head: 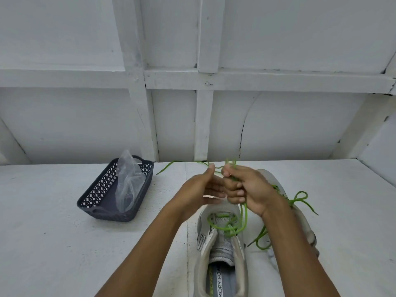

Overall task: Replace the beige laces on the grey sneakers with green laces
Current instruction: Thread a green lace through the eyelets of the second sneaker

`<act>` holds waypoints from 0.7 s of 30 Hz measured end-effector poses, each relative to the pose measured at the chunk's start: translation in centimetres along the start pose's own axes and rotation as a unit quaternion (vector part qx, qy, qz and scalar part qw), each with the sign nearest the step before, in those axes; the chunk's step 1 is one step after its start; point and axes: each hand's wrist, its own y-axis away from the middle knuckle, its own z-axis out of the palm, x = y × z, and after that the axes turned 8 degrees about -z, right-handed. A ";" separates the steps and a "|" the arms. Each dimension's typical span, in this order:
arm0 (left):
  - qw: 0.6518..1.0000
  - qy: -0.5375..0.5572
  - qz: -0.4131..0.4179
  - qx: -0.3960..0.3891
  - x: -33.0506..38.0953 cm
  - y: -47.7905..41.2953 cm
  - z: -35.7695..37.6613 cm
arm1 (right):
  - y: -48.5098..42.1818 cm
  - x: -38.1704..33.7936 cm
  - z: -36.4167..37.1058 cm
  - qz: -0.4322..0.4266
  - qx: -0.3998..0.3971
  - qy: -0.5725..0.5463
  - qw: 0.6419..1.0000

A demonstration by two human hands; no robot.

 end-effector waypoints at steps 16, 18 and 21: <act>0.992 -0.092 0.044 -0.077 -1.3 2.5 1.3 | -1.7 -0.3 0.5 -0.069 0.091 -0.176 0.978; 0.992 -0.086 0.083 -0.048 -1.6 2.9 1.6 | -2.1 -1.0 0.7 -0.078 0.085 -0.185 0.976; 0.986 -0.113 0.121 -0.003 -1.6 3.6 1.9 | -2.5 -2.2 1.0 -0.084 0.070 -0.166 0.980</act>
